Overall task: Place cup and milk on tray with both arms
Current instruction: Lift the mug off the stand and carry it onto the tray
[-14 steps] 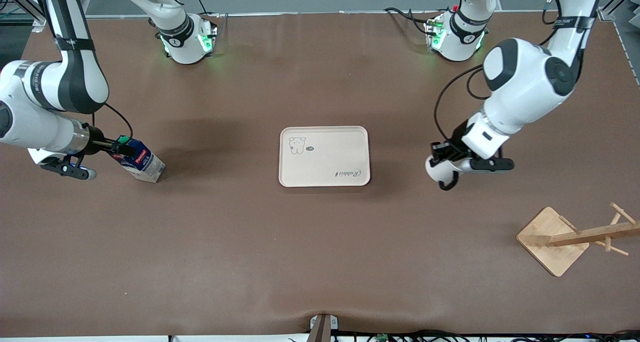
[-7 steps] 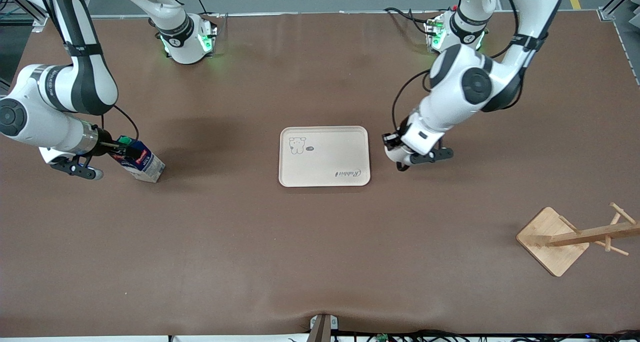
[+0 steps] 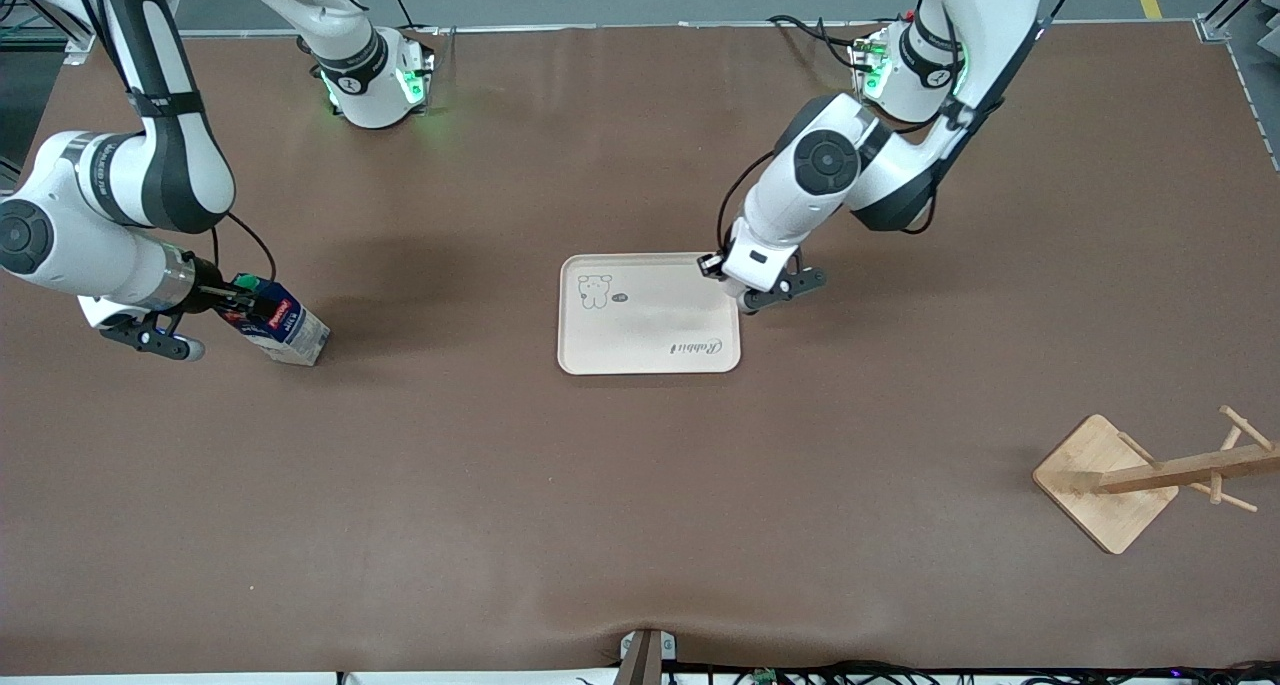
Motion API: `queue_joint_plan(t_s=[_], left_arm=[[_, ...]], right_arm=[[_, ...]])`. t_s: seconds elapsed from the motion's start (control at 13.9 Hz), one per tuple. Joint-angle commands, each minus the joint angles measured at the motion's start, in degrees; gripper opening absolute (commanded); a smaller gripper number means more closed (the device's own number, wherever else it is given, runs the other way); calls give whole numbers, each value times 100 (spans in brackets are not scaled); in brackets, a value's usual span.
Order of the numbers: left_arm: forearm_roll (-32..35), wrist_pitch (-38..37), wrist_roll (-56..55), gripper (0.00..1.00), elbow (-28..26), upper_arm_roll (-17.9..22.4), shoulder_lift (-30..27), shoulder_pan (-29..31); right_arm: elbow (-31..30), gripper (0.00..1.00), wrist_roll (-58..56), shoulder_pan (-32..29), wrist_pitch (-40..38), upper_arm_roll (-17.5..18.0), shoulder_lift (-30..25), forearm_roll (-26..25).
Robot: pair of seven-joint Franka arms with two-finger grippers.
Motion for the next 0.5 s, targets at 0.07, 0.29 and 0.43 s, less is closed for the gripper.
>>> queue_joint_plan(t_s=[0.07, 0.29, 0.43], left_arm=[[1181, 84, -1403, 0, 676, 43, 812, -298], [1851, -12, -2144, 0, 1046, 173, 1306, -605], [1967, -83, -2242, 0, 1056, 480, 1351, -955]], right_arm=[[226, 0, -56, -119, -254, 83, -15, 107], [849, 0, -56, -102, -1105, 83, -15, 99], [1131, 0, -56, -66, -1467, 83, -6, 99]])
